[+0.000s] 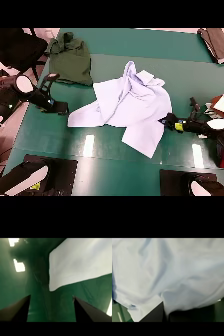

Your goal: Fold the shirts.

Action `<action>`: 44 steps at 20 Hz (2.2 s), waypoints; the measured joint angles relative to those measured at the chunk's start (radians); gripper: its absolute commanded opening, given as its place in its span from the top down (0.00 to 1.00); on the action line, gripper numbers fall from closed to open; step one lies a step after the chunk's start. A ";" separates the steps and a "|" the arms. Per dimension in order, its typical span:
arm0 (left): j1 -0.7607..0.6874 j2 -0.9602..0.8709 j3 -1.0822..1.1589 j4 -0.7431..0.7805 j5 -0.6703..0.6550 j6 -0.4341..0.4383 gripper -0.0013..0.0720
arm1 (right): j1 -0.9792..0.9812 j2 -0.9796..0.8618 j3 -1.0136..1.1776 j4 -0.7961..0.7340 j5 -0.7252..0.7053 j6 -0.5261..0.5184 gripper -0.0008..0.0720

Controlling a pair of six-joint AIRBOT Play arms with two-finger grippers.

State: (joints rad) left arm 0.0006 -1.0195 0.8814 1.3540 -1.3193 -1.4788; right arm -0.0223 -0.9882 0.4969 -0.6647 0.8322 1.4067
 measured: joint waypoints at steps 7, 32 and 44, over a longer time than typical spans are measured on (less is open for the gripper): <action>-0.161 0.000 -0.092 -0.027 -0.082 0.031 0.16 | -0.073 0.088 0.006 -0.016 0.035 0.013 0.96; -0.277 0.011 -0.214 -0.158 0.370 -0.064 0.95 | -0.087 0.100 0.072 -0.016 0.087 -0.008 0.96; -0.278 0.161 0.645 0.117 0.402 -0.315 0.95 | -0.087 0.307 0.558 -0.134 0.033 -0.019 0.96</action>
State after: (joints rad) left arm -0.2771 -0.8581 1.5265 1.4712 -0.9169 -1.7939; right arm -0.1093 -0.6807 1.0546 -0.7986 0.8650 1.3876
